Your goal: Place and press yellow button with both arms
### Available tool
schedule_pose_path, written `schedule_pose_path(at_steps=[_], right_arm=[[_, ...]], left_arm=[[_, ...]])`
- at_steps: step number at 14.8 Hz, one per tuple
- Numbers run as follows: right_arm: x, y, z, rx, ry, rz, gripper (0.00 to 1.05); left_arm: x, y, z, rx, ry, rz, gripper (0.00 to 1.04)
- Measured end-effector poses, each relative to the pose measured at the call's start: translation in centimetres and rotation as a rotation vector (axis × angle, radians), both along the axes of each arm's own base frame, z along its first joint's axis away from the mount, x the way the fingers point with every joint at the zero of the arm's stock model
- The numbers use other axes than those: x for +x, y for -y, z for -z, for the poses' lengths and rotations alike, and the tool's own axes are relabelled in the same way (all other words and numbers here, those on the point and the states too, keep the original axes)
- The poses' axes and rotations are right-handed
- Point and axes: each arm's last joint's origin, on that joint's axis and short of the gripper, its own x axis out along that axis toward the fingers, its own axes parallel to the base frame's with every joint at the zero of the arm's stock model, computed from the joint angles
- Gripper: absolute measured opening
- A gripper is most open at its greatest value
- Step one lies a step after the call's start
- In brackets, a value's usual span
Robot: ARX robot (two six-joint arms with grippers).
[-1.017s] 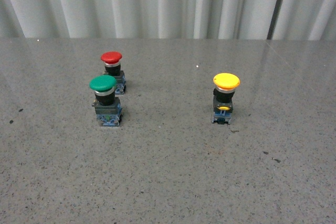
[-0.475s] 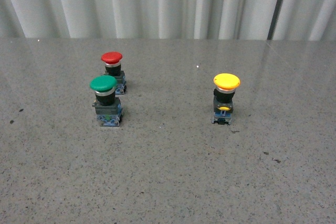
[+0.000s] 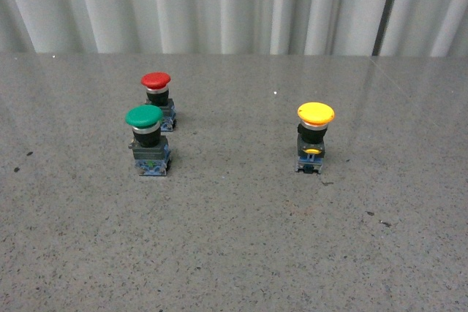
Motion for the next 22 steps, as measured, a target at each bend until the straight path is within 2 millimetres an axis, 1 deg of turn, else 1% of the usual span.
schedule_pose_path(at_steps=[1, 2, 3, 4, 5, 6, 7, 9, 10, 11, 12, 14, 15, 17, 19, 22], right_arm=[[2.1, -2.1, -2.9, 0.039, 0.089, -0.268, 0.98], [3.7, -3.4, -4.8, 0.029, 0.13, -0.305, 0.98], [6.0, -4.8, -7.1, 0.011, 0.179, -0.321, 0.98], [8.9, -6.4, -8.6, 0.008, 0.176, -0.346, 0.98], [11.6, -8.0, -8.8, -0.008, 0.13, -0.355, 0.98], [14.6, -9.8, -8.2, -0.039, 0.059, -0.356, 0.98], [17.1, -11.5, -7.6, -0.061, 0.007, -0.359, 0.98], [20.5, -14.0, -7.2, -0.09, -0.032, -0.358, 0.98], [21.4, -14.7, -6.5, -0.109, -0.064, -0.356, 0.94], [22.1, -15.1, -5.5, -0.132, -0.11, -0.351, 0.81], [22.5, -15.1, -4.6, -0.149, -0.156, -0.343, 0.68], [22.9, -14.4, -4.0, -0.16, -0.2, -0.311, 0.43], [22.9, -14.2, -3.8, -0.164, -0.216, -0.307, 0.3], [22.6, -13.9, -2.9, -0.173, -0.271, -0.318, 0.02], [22.4, -14.0, -2.5, -0.168, -0.296, -0.337, 0.02], [21.8, -14.9, -2.1, -0.176, -0.314, -0.385, 0.02]], left_arm=[[0.0, 0.0, 0.0, 0.0, 0.0, 0.0, 0.98], [0.0, 0.0, 0.0, 0.0, 0.0, 0.0, 0.98], [0.0, 0.0, 0.0, 0.0, 0.0, 0.0, 0.98], [0.0, 0.0, 0.0, 0.0, 0.0, 0.0, 0.98], [0.0, 0.0, 0.0, 0.0, 0.0, 0.0, 0.98], [0.0, 0.0, 0.0, 0.0, 0.0, 0.0, 0.98], [0.0, 0.0, 0.0, 0.0, 0.0, 0.0, 0.98], [0.0, 0.0, 0.0, 0.0, 0.0, 0.0, 0.98], [0.0, 0.0, 0.0, 0.0, 0.0, 0.0, 0.98], [0.0, 0.0, 0.0, 0.0, 0.0, 0.0, 0.98], [0.0, 0.0, 0.0, 0.0, 0.0, 0.0, 0.98], [0.0, 0.0, 0.0, 0.0, 0.0, 0.0, 0.98], [0.0, 0.0, 0.0, 0.0, 0.0, 0.0, 0.98], [0.0, 0.0, 0.0, 0.0, 0.0, 0.0, 0.98], [0.0, 0.0, 0.0, 0.0, 0.0, 0.0, 0.98], [0.0, 0.0, 0.0, 0.0, 0.0, 0.0, 0.98]])
